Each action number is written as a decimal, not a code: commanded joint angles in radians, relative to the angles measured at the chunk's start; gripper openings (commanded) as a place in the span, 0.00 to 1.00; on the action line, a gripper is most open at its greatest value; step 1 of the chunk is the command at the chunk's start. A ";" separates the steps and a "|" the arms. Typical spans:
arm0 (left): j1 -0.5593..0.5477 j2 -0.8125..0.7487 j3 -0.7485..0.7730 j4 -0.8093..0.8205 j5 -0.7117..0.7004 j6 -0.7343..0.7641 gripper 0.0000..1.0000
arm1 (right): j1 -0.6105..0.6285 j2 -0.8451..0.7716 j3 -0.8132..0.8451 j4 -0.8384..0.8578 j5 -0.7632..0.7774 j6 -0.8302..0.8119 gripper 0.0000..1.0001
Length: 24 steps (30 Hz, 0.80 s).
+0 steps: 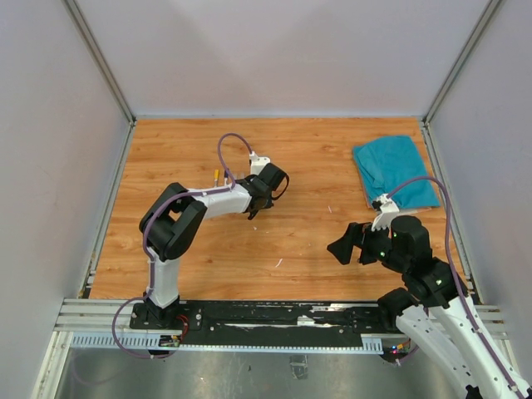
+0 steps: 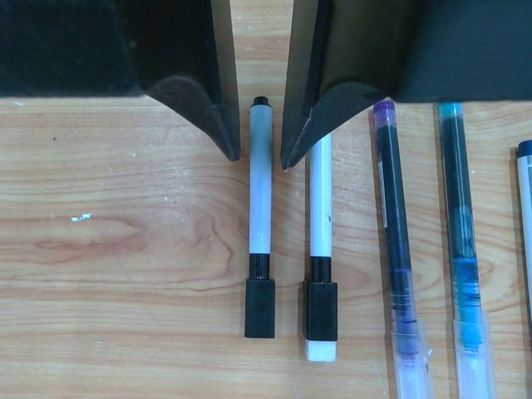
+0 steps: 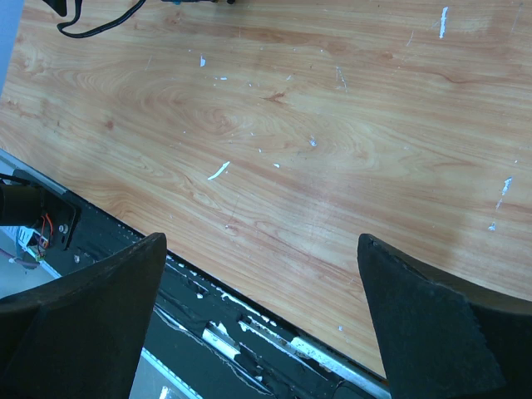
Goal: Insert the pens into the pen caps
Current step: Place the pen at the center of the board, then reset both arms
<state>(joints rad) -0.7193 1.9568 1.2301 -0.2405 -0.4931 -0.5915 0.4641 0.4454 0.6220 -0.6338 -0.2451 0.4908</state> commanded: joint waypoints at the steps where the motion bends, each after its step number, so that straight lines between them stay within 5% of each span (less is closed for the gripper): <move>1: 0.006 0.002 -0.013 -0.019 0.035 -0.009 0.33 | -0.015 0.000 -0.007 0.009 -0.017 0.004 0.97; 14: -0.006 -0.252 0.068 0.027 0.082 0.191 0.46 | -0.015 0.038 0.147 0.018 0.056 -0.114 0.98; 24: -0.005 -0.929 -0.335 0.095 0.121 0.254 0.61 | -0.015 -0.019 0.187 0.022 0.197 -0.240 0.98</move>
<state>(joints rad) -0.7223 1.2190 1.0382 -0.1394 -0.3851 -0.3653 0.4641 0.4625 0.7986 -0.6189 -0.1322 0.3248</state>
